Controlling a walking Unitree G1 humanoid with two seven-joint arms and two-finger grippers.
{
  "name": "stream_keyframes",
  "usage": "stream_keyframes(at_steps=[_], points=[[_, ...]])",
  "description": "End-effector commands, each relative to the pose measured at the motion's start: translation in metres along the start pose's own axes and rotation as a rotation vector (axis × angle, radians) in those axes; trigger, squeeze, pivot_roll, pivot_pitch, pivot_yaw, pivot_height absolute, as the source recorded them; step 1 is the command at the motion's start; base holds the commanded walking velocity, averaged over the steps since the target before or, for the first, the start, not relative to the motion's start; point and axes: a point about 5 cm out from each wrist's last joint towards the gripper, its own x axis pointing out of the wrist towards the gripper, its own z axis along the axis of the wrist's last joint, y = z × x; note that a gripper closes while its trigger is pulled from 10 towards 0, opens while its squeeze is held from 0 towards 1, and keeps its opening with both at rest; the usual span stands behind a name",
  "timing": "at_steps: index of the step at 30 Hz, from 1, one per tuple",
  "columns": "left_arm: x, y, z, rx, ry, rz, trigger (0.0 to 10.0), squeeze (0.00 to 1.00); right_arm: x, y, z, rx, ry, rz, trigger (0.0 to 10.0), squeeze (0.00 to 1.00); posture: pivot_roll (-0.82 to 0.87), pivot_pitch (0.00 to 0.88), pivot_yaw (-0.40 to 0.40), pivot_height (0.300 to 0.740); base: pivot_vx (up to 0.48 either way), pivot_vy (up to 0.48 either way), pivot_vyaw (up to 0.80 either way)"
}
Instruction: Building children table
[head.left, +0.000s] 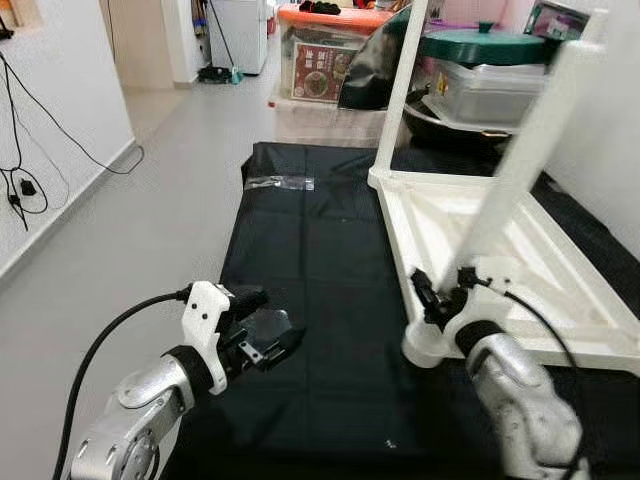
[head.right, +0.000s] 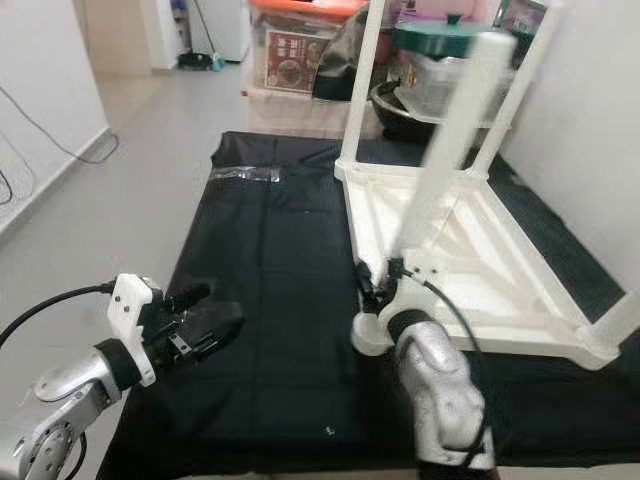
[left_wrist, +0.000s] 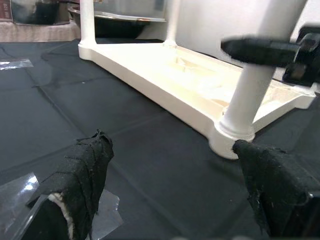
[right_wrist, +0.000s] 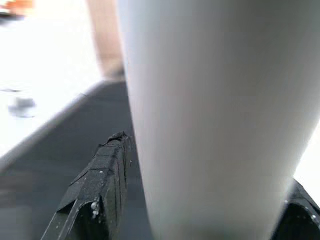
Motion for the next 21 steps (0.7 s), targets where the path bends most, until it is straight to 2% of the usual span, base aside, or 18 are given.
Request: stream_keyframes(at_steps=[1,2,3,4,6,7,9,10,11,13,14,17,18,19,20,21], points=[[0.0,0.0,0.0,0.004,0.005,-0.007,10.0,0.0,0.001,0.014,0.005,0.003,-0.019,0.228,10.0,0.0,0.04,0.0,-0.077,0.74,0.0,0.0,0.0],[0.0,0.0,0.0,0.004,0.005,-0.007,10.0,0.0,0.001,0.014,0.005,0.003,-0.019,0.228,10.0,0.0,0.04,0.0,-0.077,0.74,0.0,0.0,0.0],[0.001,0.0,0.001,0.005,0.003,-0.007,10.0,0.0,0.001,0.013,0.005,-0.004,-0.007,0.305,10.0,0.0,0.04,0.0,-0.077,0.74,0.0,0.0,0.0],[0.001,0.0,0.001,0.005,0.003,-0.007,10.0,0.0,0.001,0.013,0.005,-0.004,-0.007,0.305,10.0,0.0,0.04,0.0,-0.077,0.74,0.0,0.0,0.0],[0.002,0.001,0.003,0.013,-0.001,-0.002,10.0,0.0,0.001,0.019,-0.003,-0.058,0.052,0.513,10.0,0.0,0.07,0.0,-0.097,0.74,0.0,0.0,0.0],[0.002,0.001,0.003,0.013,-0.001,-0.002,10.0,0.0,0.001,0.019,-0.003,-0.058,0.052,0.513,10.0,0.0,0.07,0.0,-0.097,0.74,0.0,0.0,0.0],[0.001,0.003,0.004,0.023,-0.004,0.006,10.0,0.0,0.002,0.027,-0.011,-0.105,0.09,0.629,10.0,0.0,0.08,0.0,-0.107,0.74,0.0,0.0,0.0],[0.001,0.003,0.004,0.023,-0.004,0.006,10.0,0.0,0.002,0.027,-0.011,-0.105,0.09,0.629,10.0,0.0,0.08,0.0,-0.107,0.74,0.0,0.0,0.0],[0.0,0.003,0.004,0.025,-0.004,0.013,10.0,0.0,0.008,0.031,-0.014,-0.098,0.092,0.642,6.5,0.0,0.08,0.0,-0.111,0.74,0.0,0.0,0.0],[-0.002,0.003,0.004,0.024,-0.004,0.02,10.0,0.0,0.017,0.034,-0.018,-0.097,0.105,0.615,6.5,0.0,0.09,0.0,-0.114,0.74,0.0,0.0,0.0],[-0.002,0.002,0.004,0.022,-0.005,0.022,10.0,0.0,0.027,0.029,-0.022,-0.11,0.121,0.507,0.0,0.0,0.09,0.0,-0.116,0.74,0.0,0.0,0.0],[-0.003,0.001,0.004,0.021,-0.005,0.023,10.0,0.0,0.033,0.024,-0.025,-0.122,0.132,0.438,0.0,0.0,0.09,0.0,-0.116,0.74,0.0,0.0,0.0],[-0.003,0.001,0.003,0.02,-0.004,0.024,10.0,0.0,0.043,0.007,-0.034,-0.139,0.19,0.191,0.0,0.0,0.09,0.0,-0.116,0.74,0.0,0.0,0.0],[-0.004,0.001,0.003,0.02,-0.002,0.024,10.0,0.0,0.04,-0.029,-0.046,-0.103,0.274,-0.234,0.0,0.0,0.08,0.0,-0.111,0.74,0.0,0.0,0.0],[-0.004,0.001,0.003,0.02,-0.002,0.024,10.0,0.0,0.04,-0.029,-0.046,-0.103,0.274,-0.234,0.0,0.0,0.08,0.0,-0.111,0.74,0.0,0.0,0.0],[-0.004,0.001,0.002,0.02,-0.001,0.024,10.0,0.0,0.031,-0.052,-0.056,-0.081,0.348,-0.515,0.0,0.0,0.08,0.0,-0.111,0.74,0.0,0.0,0.0]])
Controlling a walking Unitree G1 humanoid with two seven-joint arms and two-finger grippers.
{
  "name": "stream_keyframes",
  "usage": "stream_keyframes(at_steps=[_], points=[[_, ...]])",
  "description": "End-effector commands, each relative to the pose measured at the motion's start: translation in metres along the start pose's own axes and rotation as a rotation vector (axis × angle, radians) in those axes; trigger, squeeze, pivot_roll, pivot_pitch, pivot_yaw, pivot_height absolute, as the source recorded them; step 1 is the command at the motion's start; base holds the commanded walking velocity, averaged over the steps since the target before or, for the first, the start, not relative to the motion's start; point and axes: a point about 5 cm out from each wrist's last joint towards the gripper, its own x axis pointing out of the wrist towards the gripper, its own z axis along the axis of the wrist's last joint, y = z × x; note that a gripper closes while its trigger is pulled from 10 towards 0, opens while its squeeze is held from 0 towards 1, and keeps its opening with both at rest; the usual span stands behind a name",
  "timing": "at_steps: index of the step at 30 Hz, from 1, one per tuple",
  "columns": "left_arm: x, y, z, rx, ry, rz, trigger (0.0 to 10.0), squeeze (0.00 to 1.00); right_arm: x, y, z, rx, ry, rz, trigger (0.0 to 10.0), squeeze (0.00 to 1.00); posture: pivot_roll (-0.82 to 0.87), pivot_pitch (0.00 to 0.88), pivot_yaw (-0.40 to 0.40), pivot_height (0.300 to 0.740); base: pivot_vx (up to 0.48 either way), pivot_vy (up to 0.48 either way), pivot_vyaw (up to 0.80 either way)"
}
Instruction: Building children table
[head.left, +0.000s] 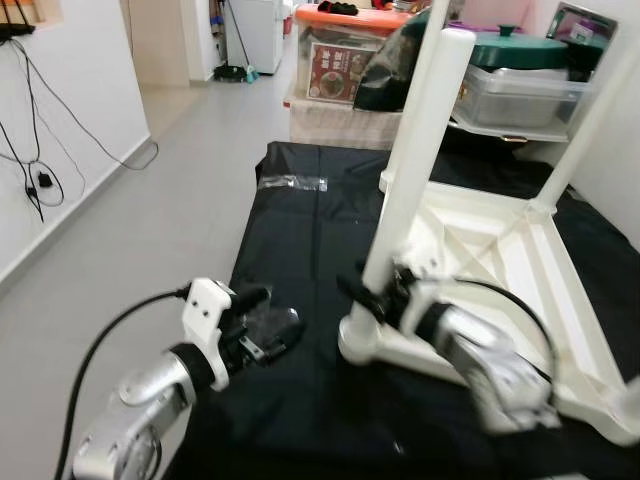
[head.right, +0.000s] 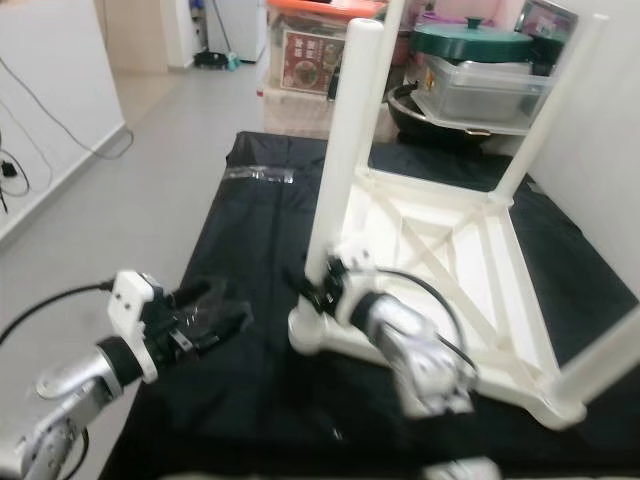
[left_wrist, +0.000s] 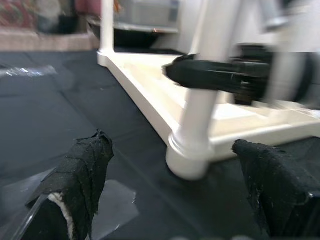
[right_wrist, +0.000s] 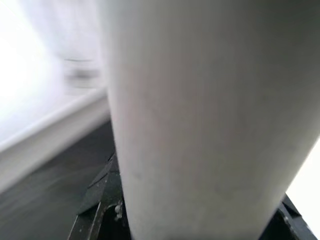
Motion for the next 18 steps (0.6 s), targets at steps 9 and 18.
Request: stream_keyframes(at_steps=[9,18], points=[[-0.001,0.0,-0.004,-0.002,0.02,0.0,10.0,0.0,-0.06,-0.063,-0.058,0.052,0.261,-0.694,0.0,0.0,0.06,0.0,-0.099,0.74,0.0,0.0,0.0],[0.0,-0.001,-0.007,-0.003,0.025,-0.016,10.0,0.0,-0.044,-0.014,-0.006,0.145,-0.043,-0.206,10.0,1.0,0.05,0.0,-0.089,0.74,0.0,0.0,0.0]])
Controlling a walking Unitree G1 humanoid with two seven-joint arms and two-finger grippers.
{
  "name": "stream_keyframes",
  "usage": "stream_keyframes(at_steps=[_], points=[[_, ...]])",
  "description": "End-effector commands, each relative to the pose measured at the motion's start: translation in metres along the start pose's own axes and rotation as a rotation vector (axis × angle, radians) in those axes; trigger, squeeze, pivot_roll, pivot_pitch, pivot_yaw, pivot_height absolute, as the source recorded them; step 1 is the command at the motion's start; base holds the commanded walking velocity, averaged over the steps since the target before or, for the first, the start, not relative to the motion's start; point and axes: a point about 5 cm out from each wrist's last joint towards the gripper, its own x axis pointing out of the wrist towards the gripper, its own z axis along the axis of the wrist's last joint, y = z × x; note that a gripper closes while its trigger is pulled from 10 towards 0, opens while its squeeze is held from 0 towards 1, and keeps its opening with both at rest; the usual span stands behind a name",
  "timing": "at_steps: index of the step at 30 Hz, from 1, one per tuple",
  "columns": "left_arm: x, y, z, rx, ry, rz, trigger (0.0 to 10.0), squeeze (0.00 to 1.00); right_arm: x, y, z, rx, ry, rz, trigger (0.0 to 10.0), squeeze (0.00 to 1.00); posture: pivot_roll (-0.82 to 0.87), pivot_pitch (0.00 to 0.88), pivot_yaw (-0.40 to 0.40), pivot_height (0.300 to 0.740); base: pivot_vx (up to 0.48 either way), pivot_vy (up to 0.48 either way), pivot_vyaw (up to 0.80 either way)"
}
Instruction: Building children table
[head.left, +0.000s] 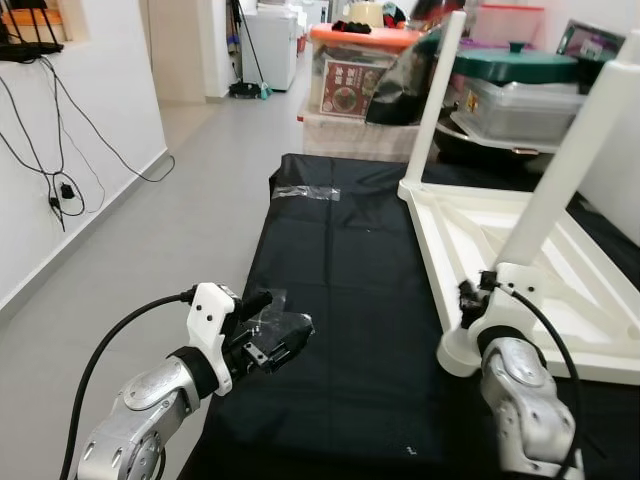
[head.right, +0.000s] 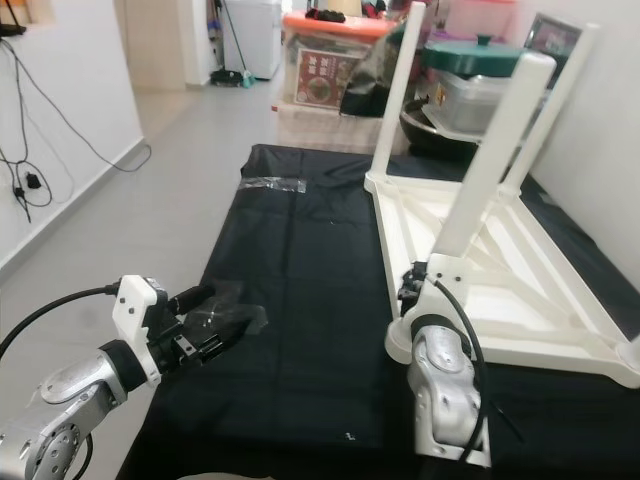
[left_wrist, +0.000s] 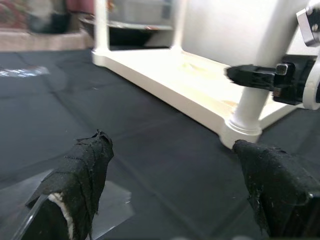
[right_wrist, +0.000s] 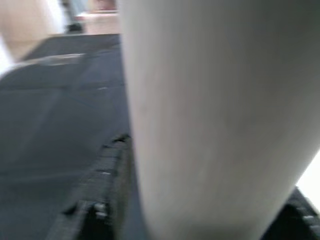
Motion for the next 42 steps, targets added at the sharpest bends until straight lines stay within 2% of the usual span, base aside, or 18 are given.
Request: stream_keyframes(at_steps=[1,5,6,8,10,18,19,20,21,25,26,28,30,36,37,39,40,42], points=[[0.001,0.001,-0.002,0.008,0.009,-0.002,10.0,0.0,0.007,0.019,0.015,0.052,-0.028,0.193,10.0,0.0,0.05,0.0,-0.089,0.74,0.0,0.0,0.0],[0.0,0.002,-0.001,0.009,0.008,0.0,10.0,0.0,0.01,0.018,0.025,0.066,-0.055,0.252,10.0,0.0,0.05,0.0,-0.089,0.74,0.0,0.0,0.0],[0.001,0.003,-0.001,0.011,0.007,-0.001,10.0,0.0,0.003,0.022,0.04,0.032,-0.111,0.514,10.0,0.0,0.05,0.0,-0.087,0.74,0.0,0.0,0.0],[0.001,0.003,-0.001,0.011,0.007,-0.001,10.0,0.0,0.003,0.022,0.04,0.032,-0.111,0.514,10.0,0.0,0.05,0.0,-0.087,0.74,0.0,0.0,0.0],[0.002,0.003,-0.001,0.013,0.008,-0.003,10.0,0.0,-0.005,0.027,0.046,-0.01,-0.113,0.781,10.0,0.0,0.05,0.0,-0.086,0.74,0.0,0.0,0.0],[0.003,0.004,0.003,0.021,-0.009,0.01,10.0,0.0,-0.014,0.06,0.022,-0.138,-0.047,1.13,9.6,0.0,0.08,0.0,-0.112,0.74,0.0,0.0,0.0],[0.002,0.004,0.003,0.021,-0.008,0.015,10.0,0.0,-0.014,0.064,0.018,-0.136,-0.034,1.133,2.5,0.0,0.09,0.0,-0.118,0.74,0.0,0.0,0.0],[0.0,0.004,0.002,0.021,-0.005,0.019,10.0,0.0,-0.011,0.065,0.012,-0.149,-0.022,1.096,0.0,0.0,0.09,0.0,-0.119,0.74,0.0,0.0,0.0],[-0.001,0.004,0.002,0.021,-0.003,0.021,10.0,0.0,-0.009,0.065,0.009,-0.16,-0.013,1.079,0.0,0.0,0.09,0.0,-0.119,0.74,0.0,0.0,0.0],[-0.004,0.003,0.0,0.017,0.004,0.025,10.0,0.0,0.032,0.036,-0.017,-0.156,0.142,0.48,0.0,0.0,0.08,0.0,-0.115,0.74,0.0,0.0,0.0],[-0.004,0.003,0.0,0.017,0.004,0.025,10.0,0.0,0.032,0.036,-0.017,-0.156,0.142,0.48,0.0,0.0,0.08,0.0,-0.115,0.74,0.0,0.0,0.0],[-0.003,0.003,0.0,0.015,0.004,0.024,10.0,0.0,0.037,-0.004,-0.034,-0.161,0.251,0.049,0.0,0.0,0.07,0.0,-0.109,0.74,0.0,0.0,0.0],[-0.002,0.003,0.0,0.013,0.004,0.02,10.0,0.0,0.026,-0.036,-0.043,-0.145,0.292,-0.236,0.0,0.0,0.06,0.0,-0.101,0.74,0.0,0.0,0.0],[0.0,0.003,-0.001,0.01,0.008,0.011,10.0,0.0,0.005,-0.049,-0.048,-0.08,0.314,-0.373,0.0,0.0,0.05,0.0,-0.091,0.74,0.0,0.0,0.0],[0.0,0.002,-0.002,0.009,0.011,0.003,10.0,0.0,0.001,-0.039,-0.046,-0.054,0.298,-0.308,10.0,0.0,0.04,0.0,-0.087,0.74,0.0,0.0,0.0],[0.0,0.001,-0.003,0.008,0.015,-0.003,10.0,0.0,-0.002,-0.024,-0.038,-0.06,0.245,-0.21,10.0,0.0,0.04,0.0,-0.081,0.74,0.0,0.0,0.0],[0.0,0.001,-0.004,0.007,0.017,-0.007,10.0,0.0,-0.004,-0.01,-0.03,-0.052,0.178,-0.106,10.0,1.0,0.04,0.0,-0.081,0.74,0.0,0.0,0.0],[0.0,0.0,-0.004,0.006,0.018,-0.009,10.0,0.0,-0.006,-0.001,-0.024,-0.046,0.133,-0.05,10.0,1.0,0.04,0.0,-0.081,0.74,0.0,0.0,0.0]])
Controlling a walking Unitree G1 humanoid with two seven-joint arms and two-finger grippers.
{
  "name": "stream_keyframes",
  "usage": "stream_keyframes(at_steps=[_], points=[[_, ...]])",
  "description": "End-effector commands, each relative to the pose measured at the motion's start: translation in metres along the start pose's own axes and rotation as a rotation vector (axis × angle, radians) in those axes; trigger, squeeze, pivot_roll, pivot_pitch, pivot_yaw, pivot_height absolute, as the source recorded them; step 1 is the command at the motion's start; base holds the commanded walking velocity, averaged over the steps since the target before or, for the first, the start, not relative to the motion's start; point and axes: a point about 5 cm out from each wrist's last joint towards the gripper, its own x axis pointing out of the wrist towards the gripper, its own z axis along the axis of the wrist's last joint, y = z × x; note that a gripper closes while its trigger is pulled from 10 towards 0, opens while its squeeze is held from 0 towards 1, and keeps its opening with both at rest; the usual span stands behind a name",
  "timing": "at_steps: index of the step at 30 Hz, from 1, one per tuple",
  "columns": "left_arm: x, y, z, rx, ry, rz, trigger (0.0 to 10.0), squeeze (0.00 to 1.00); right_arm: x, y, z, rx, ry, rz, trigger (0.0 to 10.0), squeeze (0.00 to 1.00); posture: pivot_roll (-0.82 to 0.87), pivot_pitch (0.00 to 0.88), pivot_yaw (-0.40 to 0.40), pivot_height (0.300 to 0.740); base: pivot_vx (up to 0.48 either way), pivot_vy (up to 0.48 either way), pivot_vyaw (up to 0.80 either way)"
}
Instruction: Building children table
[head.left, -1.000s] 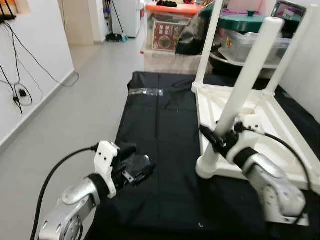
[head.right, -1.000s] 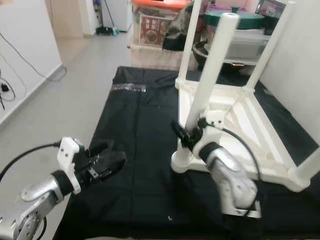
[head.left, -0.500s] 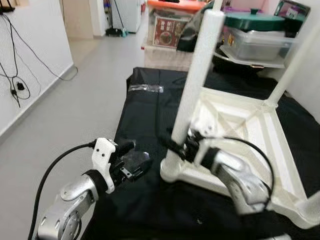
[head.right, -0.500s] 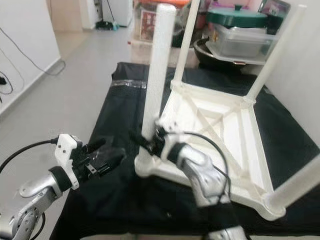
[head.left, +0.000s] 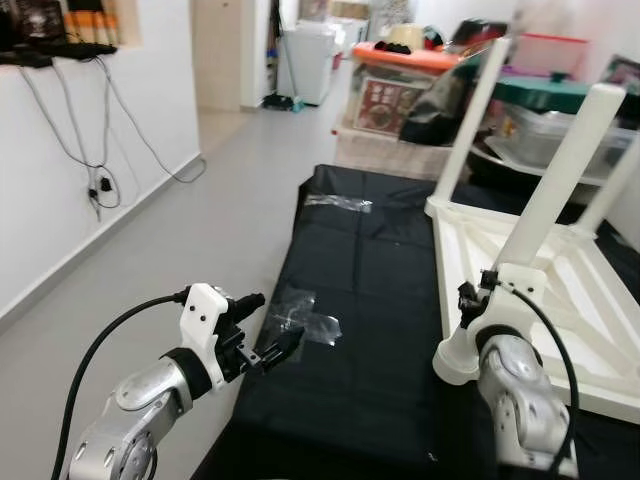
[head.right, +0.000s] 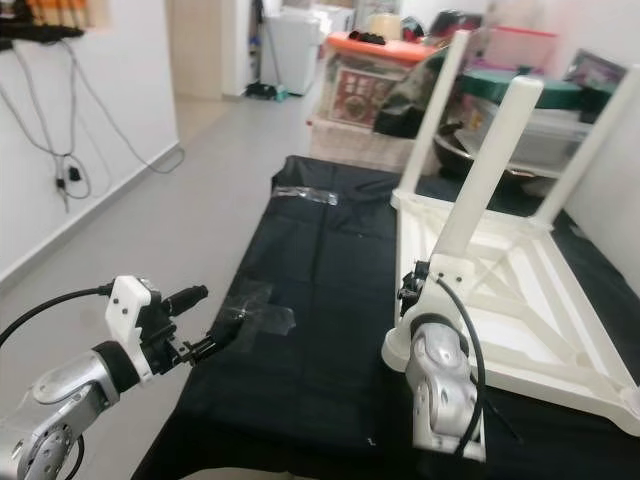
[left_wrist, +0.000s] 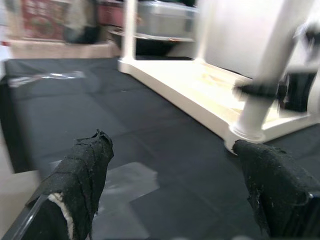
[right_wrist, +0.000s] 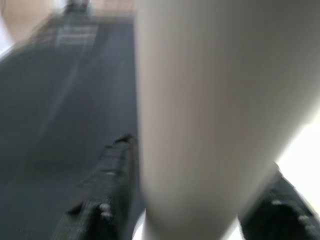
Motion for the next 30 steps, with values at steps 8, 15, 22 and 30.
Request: stream_keyframes(at_steps=[8,15,22,30], points=[[0.002,0.0,-0.001,0.015,0.006,-0.014,10.0,0.0,0.007,0.031,0.042,0.069,-0.149,0.576,10.0,0.0,0.05,0.0,-0.091,0.74,0.0,0.0,0.0],[0.003,0.001,0.002,0.023,-0.004,-0.006,10.0,0.0,0.01,0.046,0.055,-0.038,-0.235,0.956,10.0,0.0,0.08,0.0,-0.107,0.74,0.0,0.0,0.0],[0.001,0.001,0.003,0.027,-0.004,0.0,10.0,0.0,0.023,0.052,0.045,0.0,-0.197,0.983,0.0,0.0,0.09,0.0,-0.116,0.74,0.0,0.0,0.0],[-0.003,-0.001,0.0,0.02,0.004,0.003,10.0,0.0,0.048,0.009,0.008,0.01,0.082,0.096,0.0,0.0,0.07,0.0,-0.106,0.74,0.0,0.0,0.0]])
